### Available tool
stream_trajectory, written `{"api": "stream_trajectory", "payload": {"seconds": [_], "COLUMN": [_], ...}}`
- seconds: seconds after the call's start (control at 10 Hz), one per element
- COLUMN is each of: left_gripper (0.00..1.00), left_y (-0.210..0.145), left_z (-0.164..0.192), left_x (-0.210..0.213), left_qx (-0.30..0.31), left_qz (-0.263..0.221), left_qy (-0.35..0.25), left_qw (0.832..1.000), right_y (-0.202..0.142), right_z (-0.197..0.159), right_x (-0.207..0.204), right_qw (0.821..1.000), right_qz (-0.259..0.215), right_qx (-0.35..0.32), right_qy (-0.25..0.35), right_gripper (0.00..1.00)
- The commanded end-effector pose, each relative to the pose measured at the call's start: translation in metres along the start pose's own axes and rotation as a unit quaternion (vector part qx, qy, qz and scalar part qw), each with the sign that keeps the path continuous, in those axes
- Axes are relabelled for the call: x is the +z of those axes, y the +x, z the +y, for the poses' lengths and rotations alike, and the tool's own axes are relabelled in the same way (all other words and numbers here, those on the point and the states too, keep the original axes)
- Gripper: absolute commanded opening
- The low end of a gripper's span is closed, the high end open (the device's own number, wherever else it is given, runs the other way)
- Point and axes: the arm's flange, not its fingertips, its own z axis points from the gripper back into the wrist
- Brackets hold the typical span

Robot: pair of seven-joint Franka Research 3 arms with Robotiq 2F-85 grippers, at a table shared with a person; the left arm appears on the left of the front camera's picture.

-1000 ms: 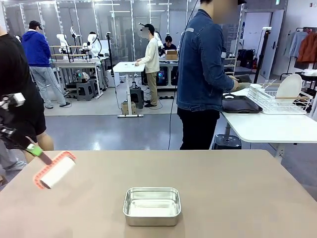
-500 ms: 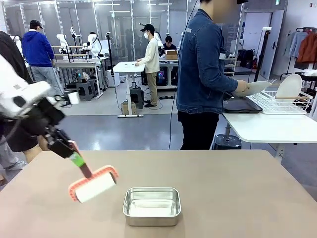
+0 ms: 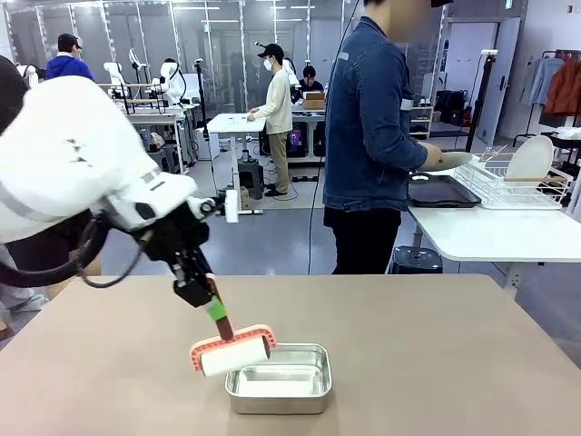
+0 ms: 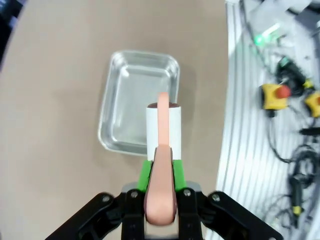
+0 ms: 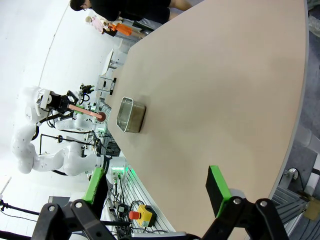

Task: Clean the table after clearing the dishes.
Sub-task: Place the Lint Roller back on top of the Airtight Container.

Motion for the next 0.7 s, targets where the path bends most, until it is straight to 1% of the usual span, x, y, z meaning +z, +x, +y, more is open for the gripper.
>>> {"api": "stream_trajectory", "payload": {"seconds": [0.0,0.2,0.4,0.6], "left_gripper": [0.21,0.21,0.21,0.21], "left_y": [0.024,0.042,0.061,0.070], "left_z": [0.012,0.012,0.014,0.015], "left_x": [-0.016,-0.039,-0.056,-0.071], "left_qx": [-0.001,-0.015,-0.027,-0.032], "left_qz": [0.035,0.062,0.079,0.093], "left_qy": [0.023,0.026,0.036,0.038], "left_qw": [0.999,0.998,0.996,0.994], "right_y": [0.000,0.000,0.000,0.000], "right_z": [0.003,0.003,0.003,0.003], "right_x": [-0.001,-0.001,-0.001,-0.001], "right_qw": [1.000,1.000,1.000,1.000], "right_qz": [-0.005,-0.005,-0.005,-0.005], "right_qx": [-0.002,-0.002,-0.002,-0.002], "right_qy": [-0.002,-0.002,-0.002,-0.002], "right_gripper": [1.00,1.00,1.00,1.00]}}
